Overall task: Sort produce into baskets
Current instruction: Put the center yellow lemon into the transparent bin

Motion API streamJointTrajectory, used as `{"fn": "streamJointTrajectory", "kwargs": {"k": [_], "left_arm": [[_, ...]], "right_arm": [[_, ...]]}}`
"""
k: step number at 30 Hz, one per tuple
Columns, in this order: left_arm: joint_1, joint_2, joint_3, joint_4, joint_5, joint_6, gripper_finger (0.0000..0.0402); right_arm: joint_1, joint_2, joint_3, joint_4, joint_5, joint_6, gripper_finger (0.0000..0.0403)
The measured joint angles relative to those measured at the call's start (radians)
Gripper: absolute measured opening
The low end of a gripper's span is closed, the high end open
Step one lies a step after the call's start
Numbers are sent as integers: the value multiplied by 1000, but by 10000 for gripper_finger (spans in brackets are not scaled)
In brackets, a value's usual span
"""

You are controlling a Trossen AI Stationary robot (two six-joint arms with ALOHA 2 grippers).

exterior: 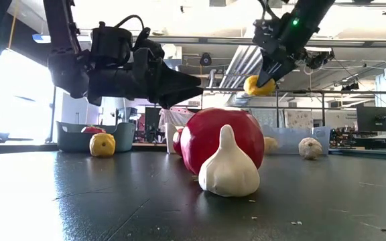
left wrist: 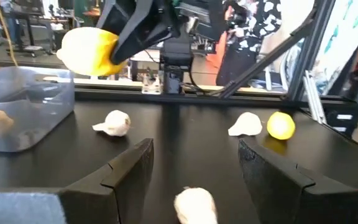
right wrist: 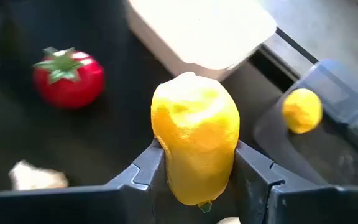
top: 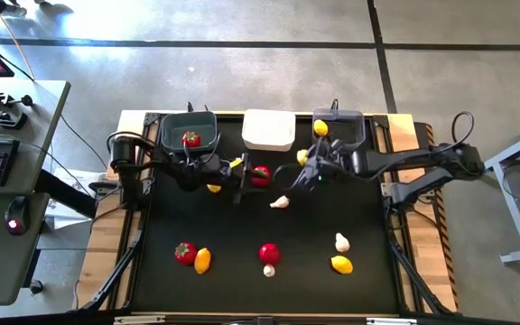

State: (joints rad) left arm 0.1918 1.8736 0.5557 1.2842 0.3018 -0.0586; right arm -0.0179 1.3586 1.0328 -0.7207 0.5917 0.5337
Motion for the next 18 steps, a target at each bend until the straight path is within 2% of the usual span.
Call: {"fn": "streamJointTrajectory", "kwargs": {"k": [4, 13, 18], "left_arm": [[11, 0, 1, -9, -50, 0, 220], [18, 0, 1, -8, -53, 8, 220], [18, 0, 1, -8, -53, 8, 220]], "right_arm": [[-91, -6, 0, 66, -50, -57, 118], [-256, -5, -1, 120, -134, -93, 118], [-331, -9, -74, 262, -187, -103, 118]]}}
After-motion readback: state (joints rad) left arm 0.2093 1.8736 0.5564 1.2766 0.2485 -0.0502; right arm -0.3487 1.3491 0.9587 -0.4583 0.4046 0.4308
